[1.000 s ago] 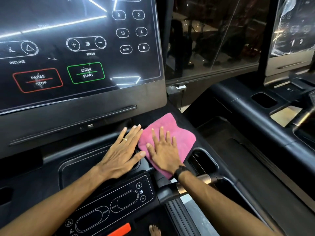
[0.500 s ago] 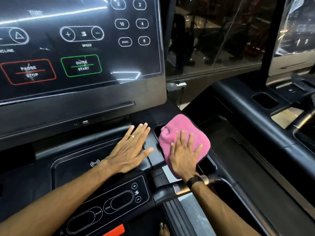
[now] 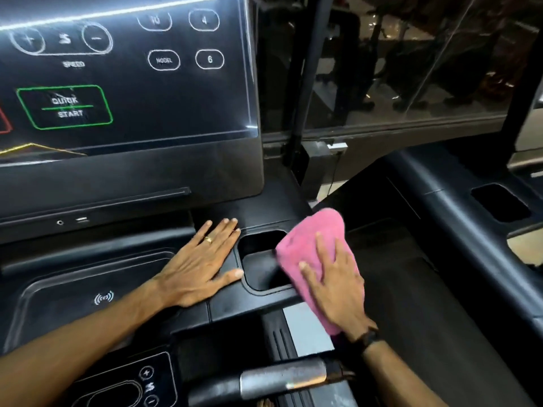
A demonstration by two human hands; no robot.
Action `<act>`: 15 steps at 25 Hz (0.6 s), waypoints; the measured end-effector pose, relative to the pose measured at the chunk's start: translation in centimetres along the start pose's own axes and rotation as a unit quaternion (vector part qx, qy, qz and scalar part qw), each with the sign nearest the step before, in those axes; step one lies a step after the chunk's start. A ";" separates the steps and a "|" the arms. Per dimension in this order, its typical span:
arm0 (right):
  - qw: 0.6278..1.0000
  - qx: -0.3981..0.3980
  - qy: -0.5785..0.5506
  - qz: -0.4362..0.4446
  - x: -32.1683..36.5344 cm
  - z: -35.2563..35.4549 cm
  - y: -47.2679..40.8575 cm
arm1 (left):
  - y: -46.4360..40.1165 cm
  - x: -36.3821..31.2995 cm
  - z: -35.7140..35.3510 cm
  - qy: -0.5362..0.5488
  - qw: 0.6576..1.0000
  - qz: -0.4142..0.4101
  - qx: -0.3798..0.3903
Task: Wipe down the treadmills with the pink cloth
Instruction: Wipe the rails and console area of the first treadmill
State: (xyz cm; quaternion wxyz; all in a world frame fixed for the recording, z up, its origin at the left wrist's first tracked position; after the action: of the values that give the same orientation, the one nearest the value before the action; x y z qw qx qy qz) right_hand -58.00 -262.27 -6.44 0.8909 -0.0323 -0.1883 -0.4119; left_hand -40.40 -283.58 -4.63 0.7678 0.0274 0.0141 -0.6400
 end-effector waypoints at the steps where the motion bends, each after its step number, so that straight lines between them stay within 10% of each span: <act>1: 0.995 0.035 -0.076 -0.061 -1.7 0.2 -2.5 | 0.1 0.0 0.1 -0.002 1.000 -0.001 0.001; 4: 0.950 0.126 -0.224 -0.177 -3.4 -0.2 -8.7 | 0.0 -0.4 0.5 -0.006 1.000 0.005 0.009; 10: 0.999 0.003 -0.017 0.037 -1.3 0.3 0.3 | -0.1 -0.3 0.5 0.000 1.000 0.013 0.002; 15: 0.952 0.100 -0.223 -0.182 -3.8 -0.3 -7.0 | -0.1 -0.1 0.6 0.028 1.000 -0.003 -0.012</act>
State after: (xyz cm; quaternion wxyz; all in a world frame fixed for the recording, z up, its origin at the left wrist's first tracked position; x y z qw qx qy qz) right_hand -65.36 -264.23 -8.77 0.7348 0.0011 -0.4253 -0.5283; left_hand -40.49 -283.48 -4.00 0.7652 0.0360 0.0433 -0.6413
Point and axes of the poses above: each hand's wrist, its own y-axis away from the middle knuckle, its own z-axis out of the back of the hand, x = y × z, the point moved 5 cm from there along -y, towards the middle knuckle, and after that the axes turned 3 degrees about x, right-handed, at the moved point
